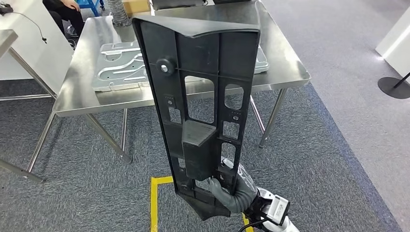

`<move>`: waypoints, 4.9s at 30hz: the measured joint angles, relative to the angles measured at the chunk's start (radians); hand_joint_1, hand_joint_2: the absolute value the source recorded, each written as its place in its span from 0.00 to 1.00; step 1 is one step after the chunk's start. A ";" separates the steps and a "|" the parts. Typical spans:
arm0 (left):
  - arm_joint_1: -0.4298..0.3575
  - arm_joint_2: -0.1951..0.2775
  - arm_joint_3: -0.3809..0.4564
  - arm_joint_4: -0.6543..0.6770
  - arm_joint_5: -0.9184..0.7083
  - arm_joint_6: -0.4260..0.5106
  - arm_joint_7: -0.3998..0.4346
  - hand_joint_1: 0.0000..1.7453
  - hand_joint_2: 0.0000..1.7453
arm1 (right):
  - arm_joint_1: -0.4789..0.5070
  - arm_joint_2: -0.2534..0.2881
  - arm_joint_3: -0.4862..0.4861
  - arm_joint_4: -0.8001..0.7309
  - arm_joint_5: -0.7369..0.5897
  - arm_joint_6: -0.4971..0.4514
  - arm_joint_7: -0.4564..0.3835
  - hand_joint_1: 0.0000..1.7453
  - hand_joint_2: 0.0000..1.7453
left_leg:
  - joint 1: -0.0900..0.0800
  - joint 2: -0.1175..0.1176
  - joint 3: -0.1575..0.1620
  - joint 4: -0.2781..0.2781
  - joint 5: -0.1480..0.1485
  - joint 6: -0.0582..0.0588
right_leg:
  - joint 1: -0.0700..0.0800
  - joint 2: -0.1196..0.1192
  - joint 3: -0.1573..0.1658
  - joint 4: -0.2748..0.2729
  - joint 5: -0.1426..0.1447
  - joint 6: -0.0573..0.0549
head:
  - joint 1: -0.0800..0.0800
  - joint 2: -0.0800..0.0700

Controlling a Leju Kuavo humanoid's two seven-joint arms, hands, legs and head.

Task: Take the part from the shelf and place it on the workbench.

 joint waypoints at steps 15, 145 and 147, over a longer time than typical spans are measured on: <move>0.001 0.004 0.000 0.000 -0.004 -0.009 -0.008 0.00 0.00 | 0.008 0.004 -0.043 -0.047 -0.003 0.026 0.000 1.00 1.00 | -0.008 -0.005 0.116 -0.293 0.164 0.061 | -0.006 0.006 -0.081 0.254 -0.146 0.056 | 0.000 0.000; -0.007 -0.001 0.024 0.000 -0.069 -0.013 -0.104 0.00 0.00 | -0.736 0.035 0.010 1.183 1.201 -0.672 0.328 0.00 0.00 | -0.007 -0.006 0.063 -0.276 0.194 0.029 | -0.007 -0.001 -0.033 0.004 0.030 0.039 | 0.000 0.000; -0.007 -0.001 0.024 0.000 -0.069 -0.012 -0.107 0.00 0.00 | -0.736 0.039 0.003 1.183 1.175 -0.673 0.309 0.00 0.00 | -0.004 -0.006 0.065 -0.275 0.192 0.018 | -0.009 0.000 -0.030 -0.004 0.036 0.027 | 0.000 0.000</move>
